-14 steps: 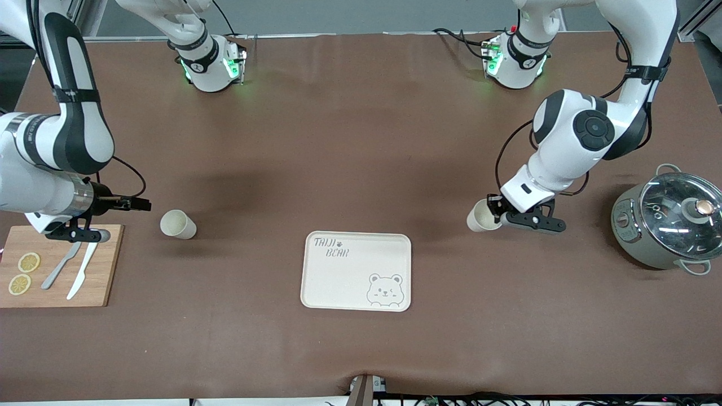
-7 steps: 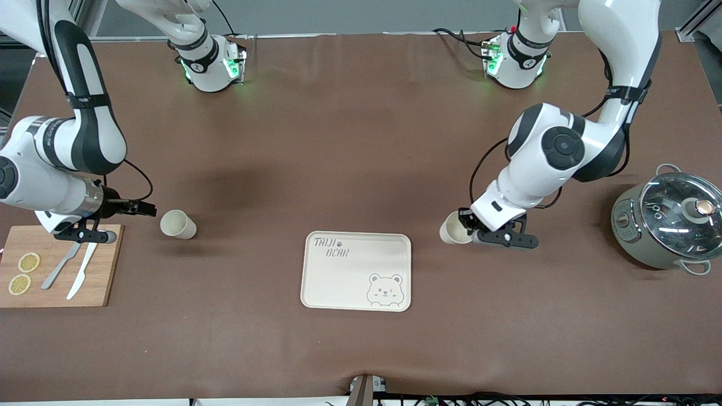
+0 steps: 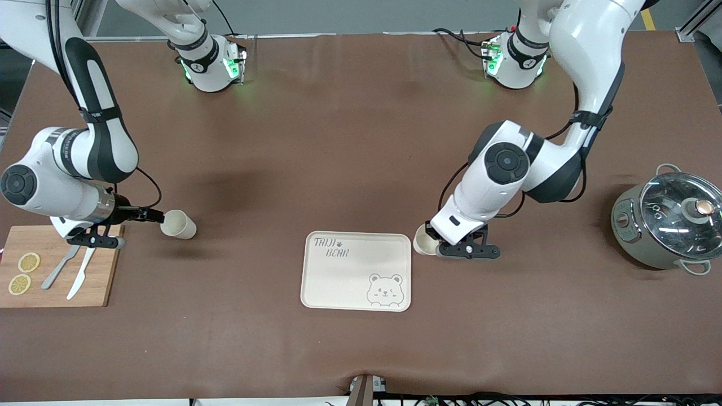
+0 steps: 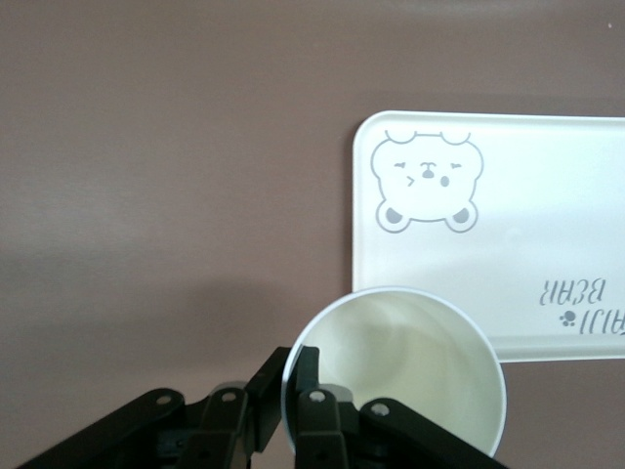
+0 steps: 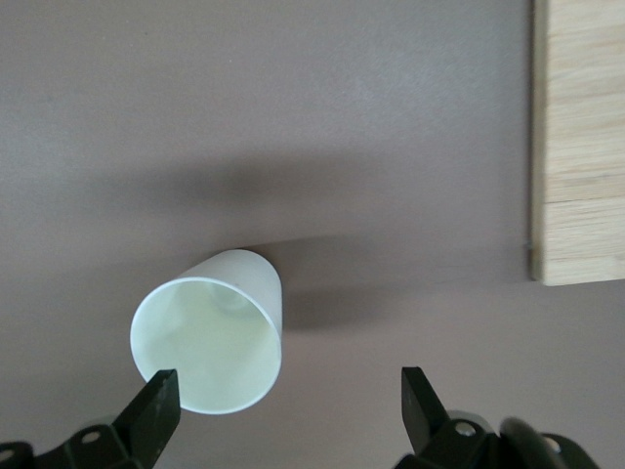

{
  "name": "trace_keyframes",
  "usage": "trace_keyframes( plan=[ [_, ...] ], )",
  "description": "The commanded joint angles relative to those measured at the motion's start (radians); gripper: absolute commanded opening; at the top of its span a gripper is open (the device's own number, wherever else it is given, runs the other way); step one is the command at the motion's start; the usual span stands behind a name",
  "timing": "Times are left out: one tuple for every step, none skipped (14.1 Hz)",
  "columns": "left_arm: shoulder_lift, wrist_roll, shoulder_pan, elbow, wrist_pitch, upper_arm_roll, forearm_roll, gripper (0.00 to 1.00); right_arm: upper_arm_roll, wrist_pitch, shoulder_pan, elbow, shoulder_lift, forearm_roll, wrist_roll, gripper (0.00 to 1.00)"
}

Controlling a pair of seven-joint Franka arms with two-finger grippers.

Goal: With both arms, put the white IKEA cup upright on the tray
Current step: 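Lower the cup onto the tray while the right gripper grasps the other cup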

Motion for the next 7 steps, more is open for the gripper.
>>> trace_keyframes(
  plan=[
    [0.062, -0.052, -0.078, 0.097, -0.031, 0.053, 0.024, 0.0, 0.011, 0.019, -0.01, -0.013, 0.0, 0.026, 0.008, 1.0],
    [0.081, -0.068, -0.125, 0.121, -0.033, 0.097, 0.024, 0.0, 0.011, 0.039, -0.009, -0.018, 0.012, 0.026, 0.008, 0.98],
    [0.096, -0.081, -0.179, 0.141, -0.033, 0.145, 0.022, 0.0, 0.011, 0.056, -0.01, -0.028, 0.012, 0.026, 0.008, 0.95],
    [0.113, -0.099, -0.225, 0.157, -0.033, 0.188, 0.018, 0.0, 0.011, 0.056, -0.007, -0.032, 0.012, 0.026, 0.008, 0.91],
    [0.131, -0.118, -0.257, 0.174, -0.033, 0.214, 0.016, 0.0, 0.012, 0.058, -0.007, -0.033, 0.014, 0.028, 0.008, 0.86],
    [0.146, -0.136, -0.27, 0.187, -0.031, 0.22, 0.015, 0.0, 0.012, 0.062, -0.007, -0.033, 0.024, 0.034, 0.008, 0.85],
    [0.156, -0.147, -0.271, 0.192, -0.028, 0.221, 0.015, 0.0, 0.012, 0.081, -0.009, -0.036, 0.03, 0.036, 0.008, 0.83]
  ],
)
